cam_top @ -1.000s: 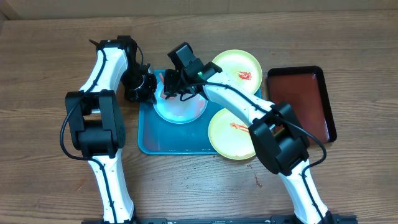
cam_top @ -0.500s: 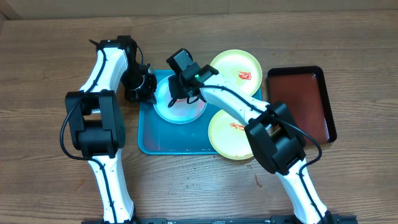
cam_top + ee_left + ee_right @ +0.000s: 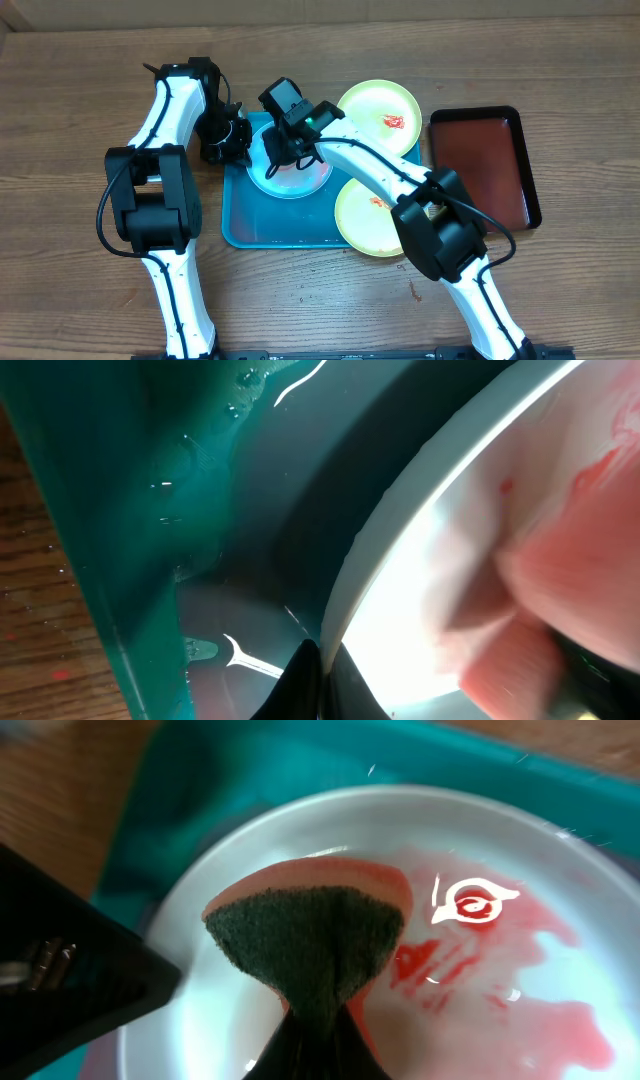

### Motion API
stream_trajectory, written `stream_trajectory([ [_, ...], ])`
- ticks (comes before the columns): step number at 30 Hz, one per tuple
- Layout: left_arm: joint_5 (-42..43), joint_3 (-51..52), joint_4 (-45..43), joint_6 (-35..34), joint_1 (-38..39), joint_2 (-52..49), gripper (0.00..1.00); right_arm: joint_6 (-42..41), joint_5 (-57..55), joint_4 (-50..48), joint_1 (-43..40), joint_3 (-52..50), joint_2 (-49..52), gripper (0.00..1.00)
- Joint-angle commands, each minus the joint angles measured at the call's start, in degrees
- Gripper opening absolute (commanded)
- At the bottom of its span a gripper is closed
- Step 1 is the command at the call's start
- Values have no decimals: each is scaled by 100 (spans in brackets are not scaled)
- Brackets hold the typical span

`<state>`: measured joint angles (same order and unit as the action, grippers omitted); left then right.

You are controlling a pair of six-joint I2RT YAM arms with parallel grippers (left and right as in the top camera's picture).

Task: Clean dirty plates on tray and stack at the side
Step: 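Scrub the white plate's surface with the sponge in the right gripper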

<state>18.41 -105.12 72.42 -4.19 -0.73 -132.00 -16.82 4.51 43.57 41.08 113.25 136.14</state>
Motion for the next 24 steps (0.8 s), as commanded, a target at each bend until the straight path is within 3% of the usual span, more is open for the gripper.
stream_trajectory([
  [1, 87, 4, -9, -55, 11, 256, 4, 256, 208, -22, 48, 160, 273, 4],
  [6, 87, 4, -7, -55, 13, 256, 4, 337, -63, -190, 90, 160, 380, 4],
  [15, 4, 4, -2, -11, 13, 256, 4, 876, -2566, -63, 90, 160, 413, 4],
  [24, -87, 4, 0, -9, 13, 256, 4, 1517, -3338, 61, 59, 160, 413, 4],
])
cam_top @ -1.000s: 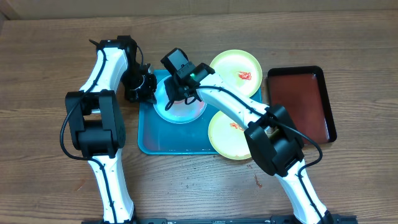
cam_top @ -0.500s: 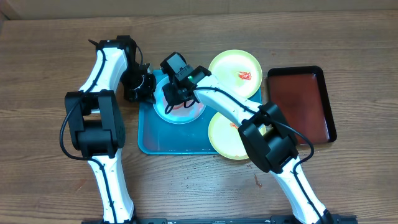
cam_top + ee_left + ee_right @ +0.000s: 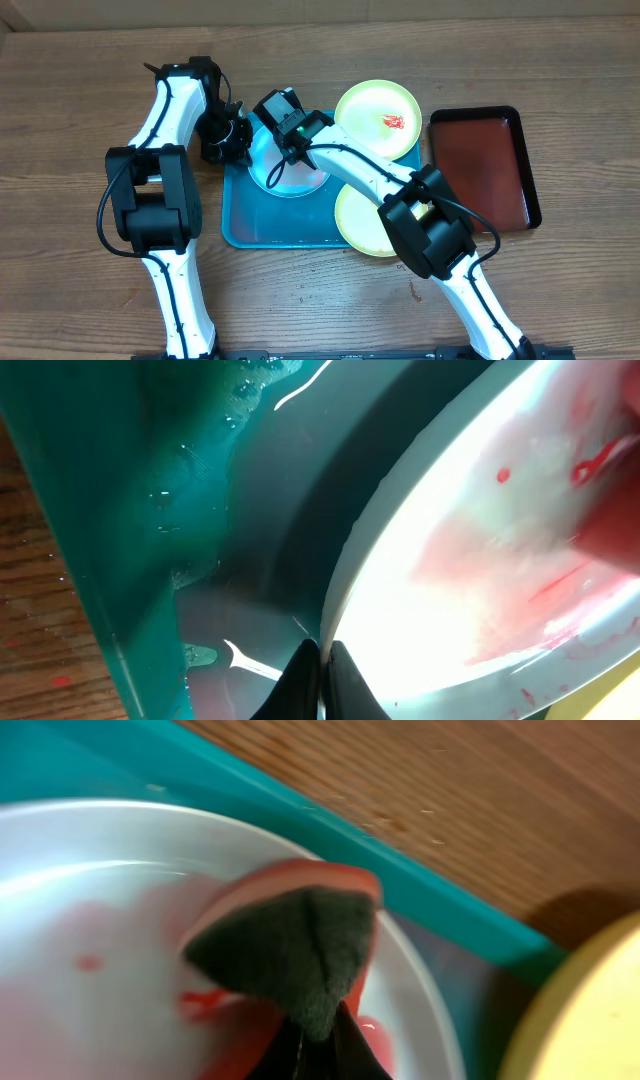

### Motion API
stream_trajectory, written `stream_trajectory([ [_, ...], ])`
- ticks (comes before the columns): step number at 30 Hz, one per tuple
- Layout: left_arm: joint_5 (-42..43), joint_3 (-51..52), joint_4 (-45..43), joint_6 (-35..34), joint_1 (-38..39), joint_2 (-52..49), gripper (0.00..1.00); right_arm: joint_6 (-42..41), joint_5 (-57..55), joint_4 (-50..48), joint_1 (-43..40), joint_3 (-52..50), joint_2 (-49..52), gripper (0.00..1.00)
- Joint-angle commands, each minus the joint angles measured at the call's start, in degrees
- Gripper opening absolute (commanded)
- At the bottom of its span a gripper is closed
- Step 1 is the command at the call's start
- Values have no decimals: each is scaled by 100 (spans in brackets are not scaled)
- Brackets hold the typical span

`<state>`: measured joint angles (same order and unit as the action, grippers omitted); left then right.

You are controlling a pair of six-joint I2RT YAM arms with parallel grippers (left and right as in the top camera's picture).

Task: Clean dirty plates on tray and stack at the side
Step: 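Scrub the white plate's surface with the sponge in the right gripper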

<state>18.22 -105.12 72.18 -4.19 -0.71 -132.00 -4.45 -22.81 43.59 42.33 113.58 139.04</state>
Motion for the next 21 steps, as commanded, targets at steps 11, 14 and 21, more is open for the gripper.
stream_trajectory([
  [11, -68, 4, 17, -7, 11, 256, 4, 284, 2411, 382, -66, 125, 122, 4],
  [14, -70, 4, 17, -7, 11, 256, 4, 457, 3178, 468, 7, 125, 122, 4],
  [21, -83, 4, -24, -9, 9, 256, 4, 817, 3235, 1126, 245, 136, 107, 4],
])
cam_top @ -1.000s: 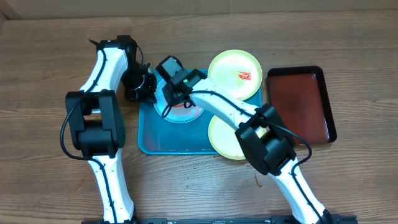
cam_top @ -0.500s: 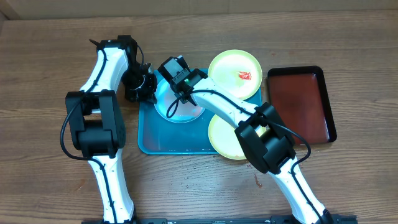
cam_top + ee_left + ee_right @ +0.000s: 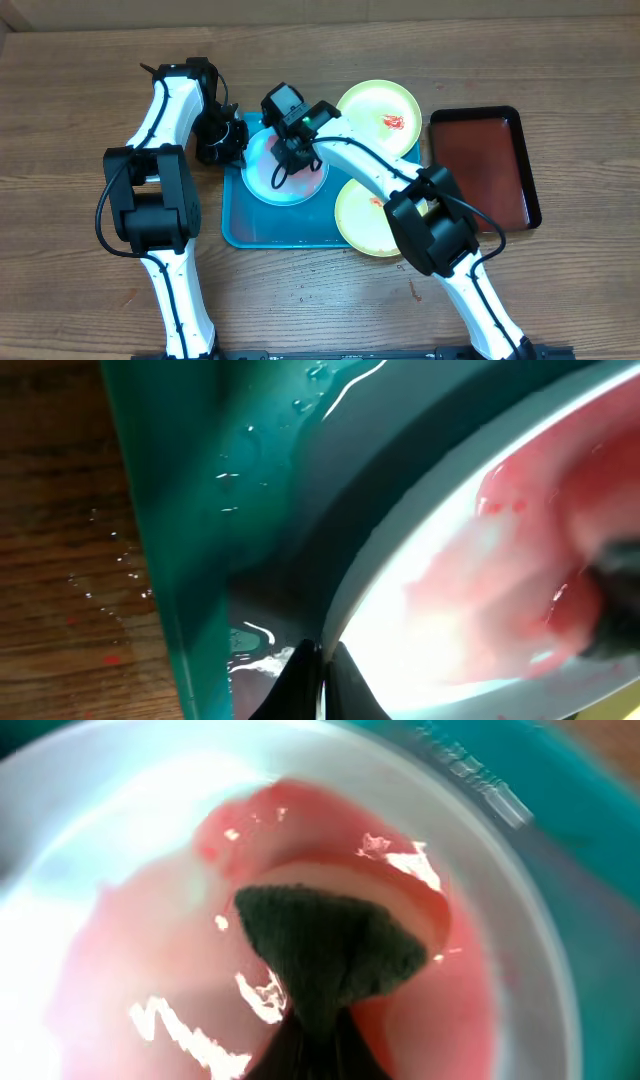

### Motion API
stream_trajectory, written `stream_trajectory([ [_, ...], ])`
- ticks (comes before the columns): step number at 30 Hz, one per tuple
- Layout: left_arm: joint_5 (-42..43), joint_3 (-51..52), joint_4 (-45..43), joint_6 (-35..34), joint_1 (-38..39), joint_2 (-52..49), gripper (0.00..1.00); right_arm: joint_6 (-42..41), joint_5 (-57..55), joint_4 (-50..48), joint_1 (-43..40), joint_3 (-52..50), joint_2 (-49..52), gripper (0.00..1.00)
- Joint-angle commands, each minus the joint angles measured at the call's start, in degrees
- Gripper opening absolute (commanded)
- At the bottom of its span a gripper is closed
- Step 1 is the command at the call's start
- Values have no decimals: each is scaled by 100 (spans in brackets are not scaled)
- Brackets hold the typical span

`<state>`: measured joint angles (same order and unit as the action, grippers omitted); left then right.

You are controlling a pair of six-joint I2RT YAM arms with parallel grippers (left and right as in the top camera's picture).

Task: Clean dirty plates on tray and stack at the side
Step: 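Scrub the white plate's surface with the sponge in the right gripper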

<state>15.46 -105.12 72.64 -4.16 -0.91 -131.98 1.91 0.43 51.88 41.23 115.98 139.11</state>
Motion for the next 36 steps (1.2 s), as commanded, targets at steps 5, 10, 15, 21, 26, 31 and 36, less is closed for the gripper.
stream_trajectory([
  [5, 192, 4, -74, -9, 28, 254, 4, 186, 1088, 898, 181, 160, -17, 4],
  [10, 192, 4, -74, -9, 28, 254, 4, 417, 1318, 1493, -125, 758, -81, 4],
  [15, 190, 4, -76, -9, 28, 254, 4, 321, 1130, 1410, -369, 1049, -83, 4],
  [21, 190, 4, -107, -9, 28, 254, 4, -664, 636, 761, -562, 855, -61, 4],
  [26, 190, 4, -114, -9, 28, 254, 4, -1014, 538, 551, -555, 723, 146, 4],
  [31, 190, 4, -118, -9, 28, 254, 4, -1093, 610, 588, -507, 723, 531, 4],
  [36, 192, 4, -136, -9, 31, 254, 4, -1047, 1102, 496, -474, 723, 719, 4],
])
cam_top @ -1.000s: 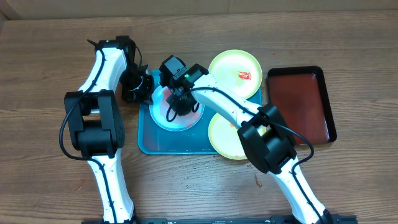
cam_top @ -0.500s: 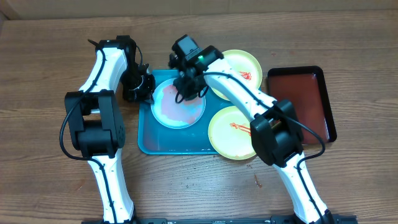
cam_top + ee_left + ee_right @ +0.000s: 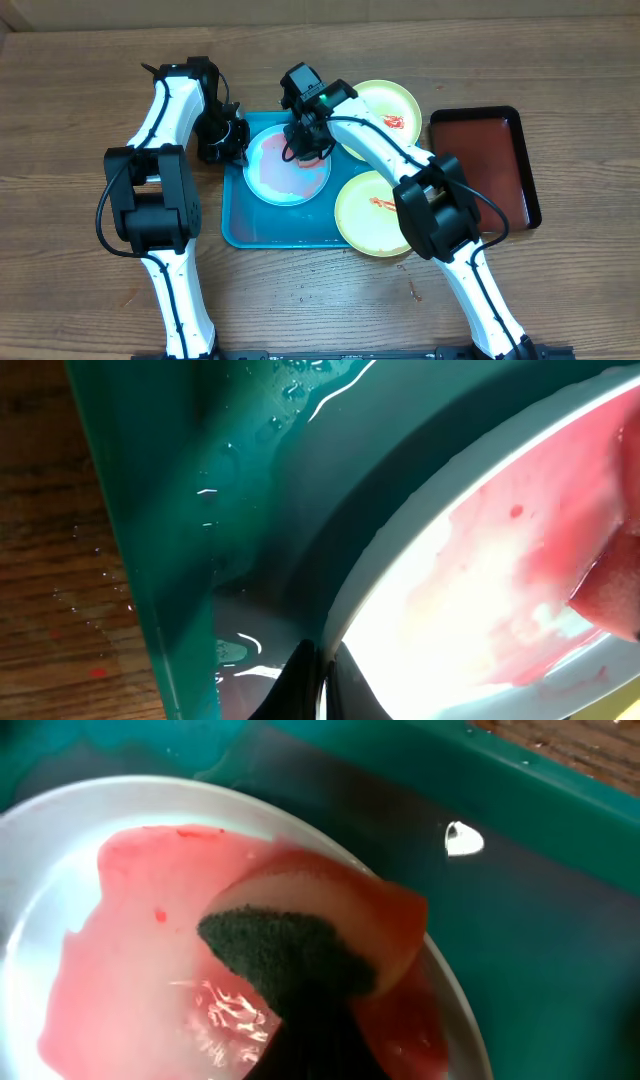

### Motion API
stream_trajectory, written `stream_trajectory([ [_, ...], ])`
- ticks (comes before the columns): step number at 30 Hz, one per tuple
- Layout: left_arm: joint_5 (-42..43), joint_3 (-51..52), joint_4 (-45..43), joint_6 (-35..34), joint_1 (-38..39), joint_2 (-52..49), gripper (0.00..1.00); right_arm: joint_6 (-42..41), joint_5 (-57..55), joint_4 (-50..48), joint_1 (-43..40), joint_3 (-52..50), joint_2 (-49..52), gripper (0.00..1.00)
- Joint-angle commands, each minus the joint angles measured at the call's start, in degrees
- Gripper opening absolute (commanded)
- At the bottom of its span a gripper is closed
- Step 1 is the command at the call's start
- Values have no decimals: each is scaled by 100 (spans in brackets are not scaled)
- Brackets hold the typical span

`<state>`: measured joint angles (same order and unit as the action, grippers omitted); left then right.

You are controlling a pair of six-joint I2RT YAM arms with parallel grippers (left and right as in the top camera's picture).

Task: Clean dirty plates on tray and stack at the side
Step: 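Scrub the white plate's surface with the sponge in the right gripper, then wipe the sponge around the plate's rim while the left gripper holds it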

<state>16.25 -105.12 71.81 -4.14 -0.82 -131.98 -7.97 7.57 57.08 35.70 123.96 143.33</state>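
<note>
A white plate (image 3: 280,172) smeared with pink-red sauce lies in the teal tray (image 3: 255,232). My left gripper (image 3: 322,678) is shut on the plate's left rim (image 3: 345,595), pinching it at the tray's left wall. My right gripper (image 3: 310,1055) is shut on a sponge (image 3: 300,942), dark scourer side up, pink foam below, pressed on the plate's right part near its rim. In the overhead view the right gripper (image 3: 305,140) sits over the plate's upper right. Two yellow-green plates (image 3: 385,100) (image 3: 372,220) with red smears lie right of the tray.
A dark red tray (image 3: 483,165) lies at the far right on the wooden table (image 3: 80,110). Water pools in the teal tray around the white plate. The yellow-green plates overlap the teal tray's right edge.
My right gripper has moved with the sponge from the plate's upper middle to its upper right edge. The pink smear now covers more of the plate. The left gripper still pinches the rim.
The left gripper held the white plate's rim at every moment. The sponge in my right gripper was first on the plate's middle, then at its upper edge, then back on its middle, and now at its right. The red sauce has spread into a pink film.
</note>
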Motion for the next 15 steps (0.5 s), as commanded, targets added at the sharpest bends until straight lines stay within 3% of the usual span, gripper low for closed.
stream_trajectory([
  [1, 114, 4, -52, -13, 20, 254, 4, -50, 511, -52, 92, -74, 297, 4],
  [10, 116, 4, -81, -13, 22, 254, 4, 719, 2076, -120, 306, -66, 297, 4],
  [15, 114, 4, -98, -13, 20, 254, 4, 1285, 1952, 732, 409, 146, 295, 4],
])
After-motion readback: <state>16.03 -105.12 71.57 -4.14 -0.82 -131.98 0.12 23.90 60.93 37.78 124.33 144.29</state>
